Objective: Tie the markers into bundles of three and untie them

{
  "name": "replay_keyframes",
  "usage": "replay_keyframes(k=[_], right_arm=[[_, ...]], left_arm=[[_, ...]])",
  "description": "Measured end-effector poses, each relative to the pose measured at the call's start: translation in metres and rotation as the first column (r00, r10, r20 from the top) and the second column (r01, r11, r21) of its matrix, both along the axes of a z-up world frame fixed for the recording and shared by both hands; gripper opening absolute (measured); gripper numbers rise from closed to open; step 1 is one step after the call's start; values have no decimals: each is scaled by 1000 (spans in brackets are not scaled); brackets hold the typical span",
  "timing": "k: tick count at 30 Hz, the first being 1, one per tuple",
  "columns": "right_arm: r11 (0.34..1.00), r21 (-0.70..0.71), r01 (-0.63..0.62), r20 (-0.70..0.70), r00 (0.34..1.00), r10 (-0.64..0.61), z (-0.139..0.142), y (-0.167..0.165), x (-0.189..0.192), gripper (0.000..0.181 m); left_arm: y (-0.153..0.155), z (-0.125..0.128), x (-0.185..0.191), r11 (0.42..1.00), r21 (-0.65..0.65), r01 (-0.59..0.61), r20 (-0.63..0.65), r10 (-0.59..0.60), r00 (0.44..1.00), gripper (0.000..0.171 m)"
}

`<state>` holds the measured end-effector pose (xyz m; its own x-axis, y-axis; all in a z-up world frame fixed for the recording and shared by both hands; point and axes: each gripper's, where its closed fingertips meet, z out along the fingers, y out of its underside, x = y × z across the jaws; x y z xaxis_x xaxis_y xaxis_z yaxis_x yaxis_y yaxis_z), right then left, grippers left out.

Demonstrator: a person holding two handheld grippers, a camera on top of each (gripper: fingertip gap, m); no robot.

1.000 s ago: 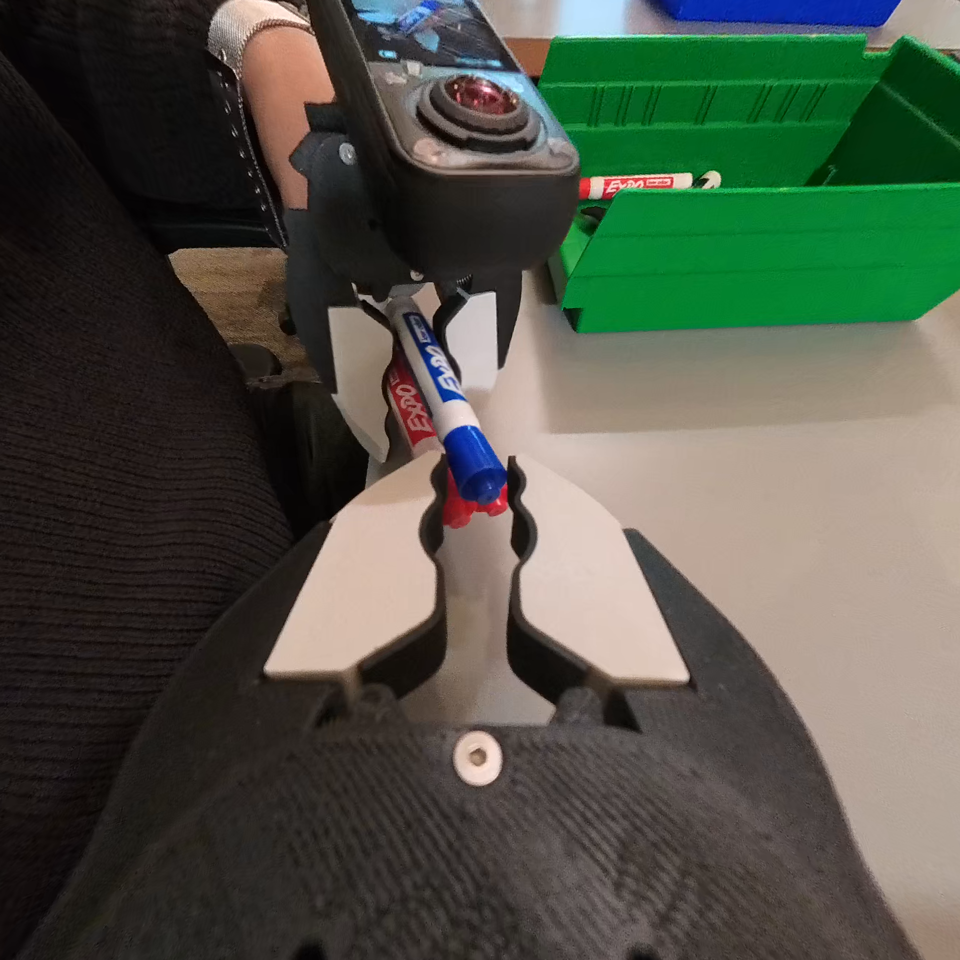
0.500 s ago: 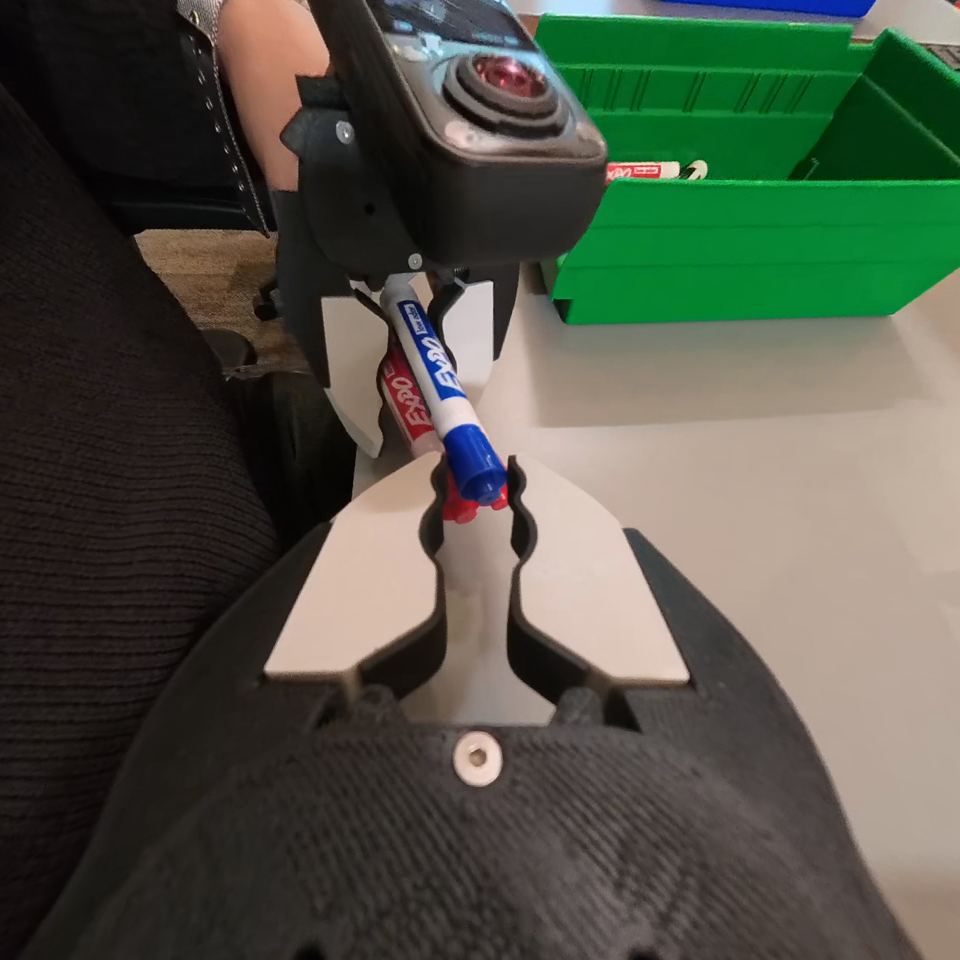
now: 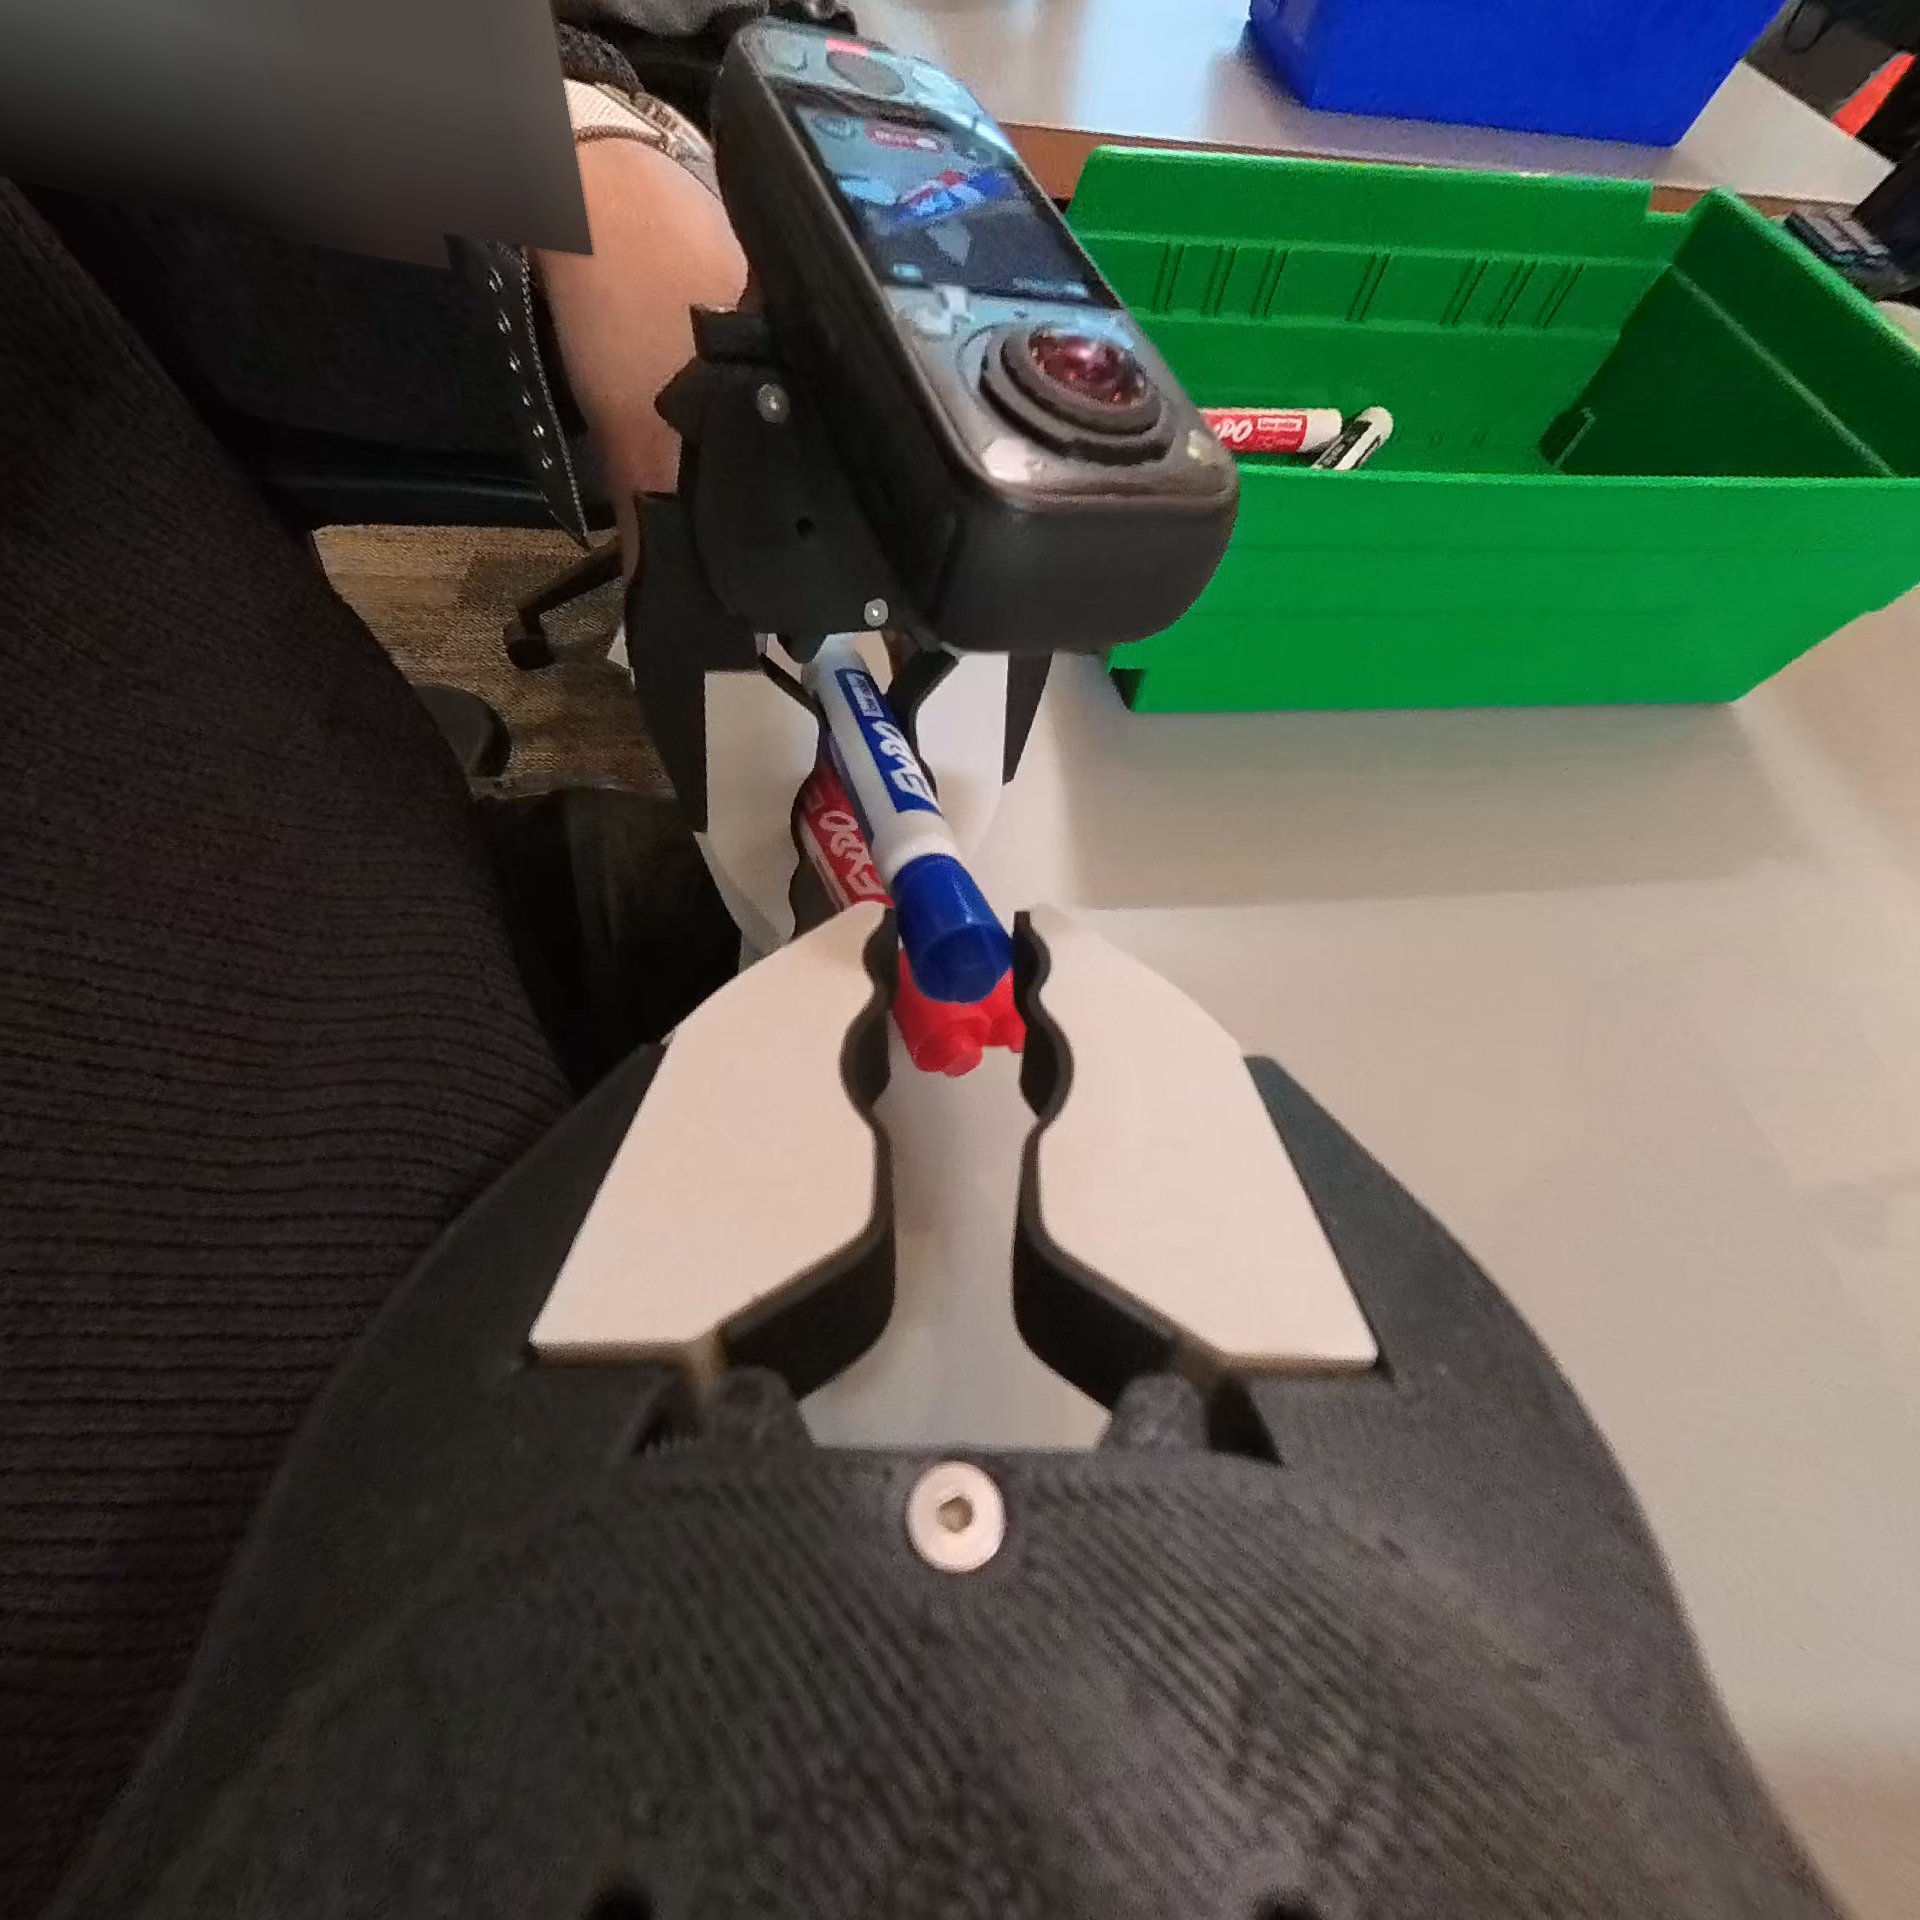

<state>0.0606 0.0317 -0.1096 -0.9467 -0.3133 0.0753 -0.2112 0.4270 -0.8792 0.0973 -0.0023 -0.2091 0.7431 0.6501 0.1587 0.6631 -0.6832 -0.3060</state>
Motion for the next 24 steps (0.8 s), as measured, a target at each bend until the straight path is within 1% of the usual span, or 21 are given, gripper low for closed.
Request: replay_keyframes(k=[5, 13, 19, 24], right_arm=[[1000, 21, 10, 50, 999, -11, -4, -2, -1, 21], [999, 16, -37, 159, 987, 34, 6, -8, -4, 21], [996, 41, -78, 180, 981, 70, 8, -9, 0, 21], [992, 74, -100, 150, 985, 88, -1, -14, 11, 21]], left_arm=[[1, 2, 2, 998, 57, -15, 36, 13, 999, 45], [9, 4, 9, 991, 130, -14, 95, 2, 996, 46], [10, 4, 13, 992, 123, 8, 88, -19, 996, 46], [14, 9, 13, 990, 143, 11, 77, -22, 997, 46]])
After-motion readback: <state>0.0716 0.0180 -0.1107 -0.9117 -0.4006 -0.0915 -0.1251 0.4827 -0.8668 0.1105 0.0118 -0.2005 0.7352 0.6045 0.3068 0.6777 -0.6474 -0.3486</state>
